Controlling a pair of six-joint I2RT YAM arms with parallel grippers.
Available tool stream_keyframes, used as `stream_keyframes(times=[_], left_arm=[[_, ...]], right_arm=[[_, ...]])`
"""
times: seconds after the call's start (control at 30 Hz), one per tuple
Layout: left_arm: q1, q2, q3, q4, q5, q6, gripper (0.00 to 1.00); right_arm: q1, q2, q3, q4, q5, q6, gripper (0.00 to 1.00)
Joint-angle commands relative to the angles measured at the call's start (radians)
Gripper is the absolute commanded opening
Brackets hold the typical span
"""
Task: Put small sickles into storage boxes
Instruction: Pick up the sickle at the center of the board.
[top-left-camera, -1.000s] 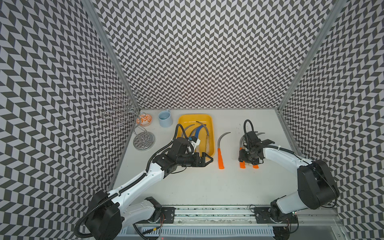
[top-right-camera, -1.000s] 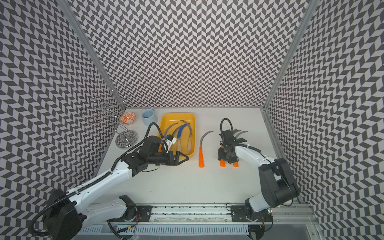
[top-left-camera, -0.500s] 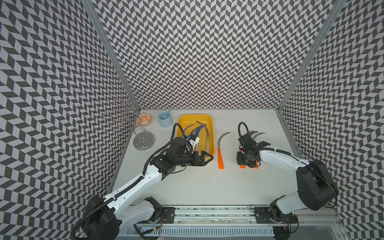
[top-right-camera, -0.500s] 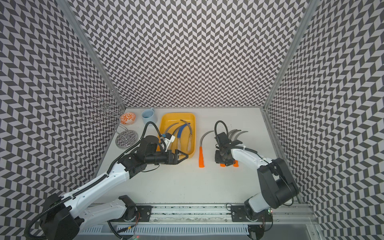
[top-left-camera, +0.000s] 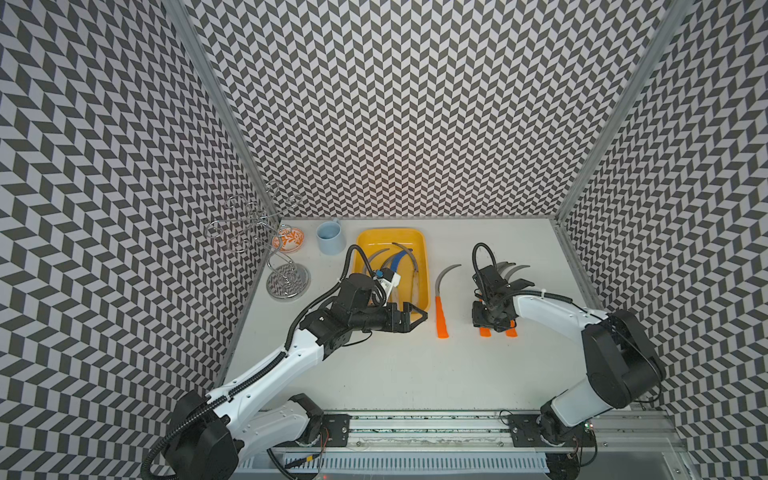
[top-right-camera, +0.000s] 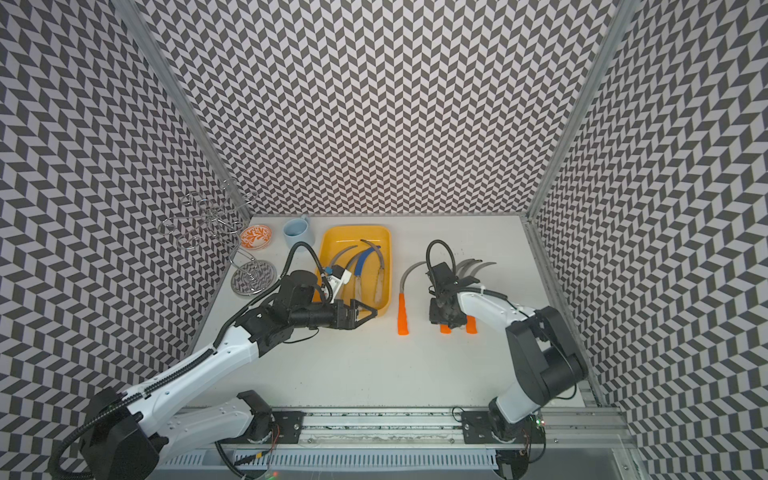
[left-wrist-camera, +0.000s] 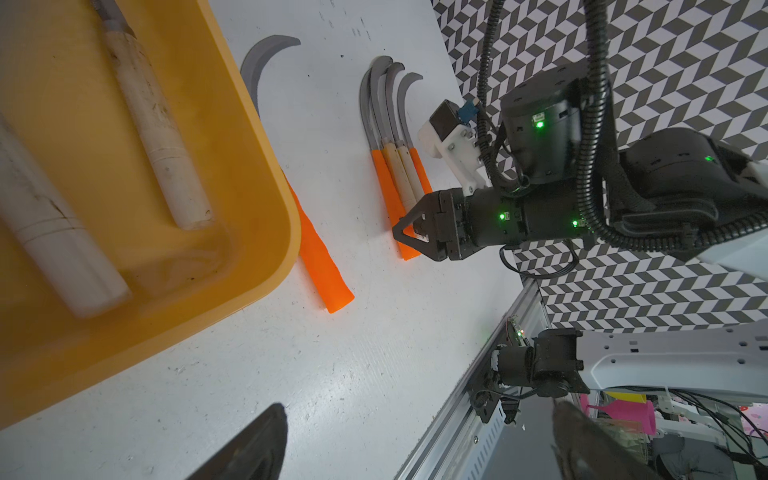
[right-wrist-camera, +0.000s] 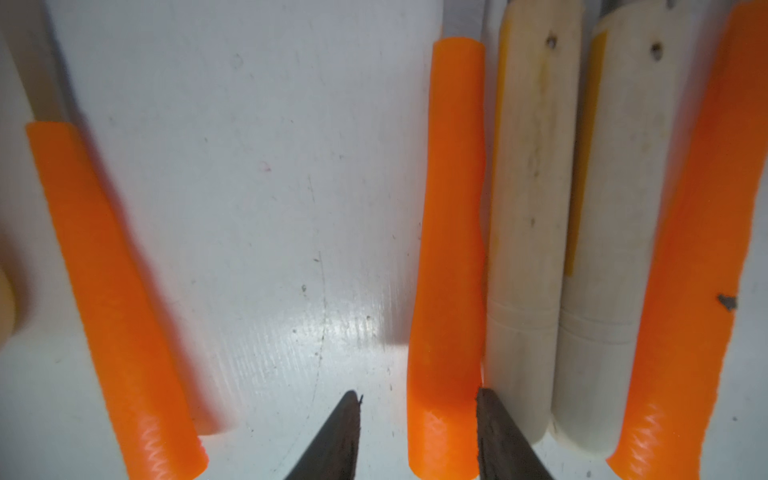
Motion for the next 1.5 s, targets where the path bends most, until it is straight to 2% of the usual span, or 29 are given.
stream_keyframes(times=[0.0, 0.43, 0.77, 0.9, 1.03, 1.47], left_arm=[[0.006, -0.001, 0.029, -0.010, 0.019, 0.031, 1.00], [0.034, -0.019, 0.030, -0.034, 0.032, 0.052, 1.00], [0.052, -0.020, 0.048, -0.043, 0.036, 0.055, 1.00], [0.055, -0.018, 0.060, -0.044, 0.038, 0.053, 1.00], [0.058, -0.016, 0.071, -0.048, 0.038, 0.052, 1.00], [0.105, 0.024, 0.151, -0.080, 0.036, 0.068, 1.00]], right_arm=[[0.002, 0.034, 0.042, 0.027, 0.037, 0.008, 0.46], [0.003, 0.116, 0.033, 0.061, 0.046, 0.004, 0.45], [0.011, 0.164, -0.014, 0.096, 0.066, -0.010, 0.28], [0.011, 0.167, -0.004, 0.088, 0.071, -0.018, 0.12], [0.011, 0.153, 0.031, 0.063, 0.073, -0.026, 0.02], [0.023, 0.084, 0.170, -0.038, 0.045, -0.045, 0.00]])
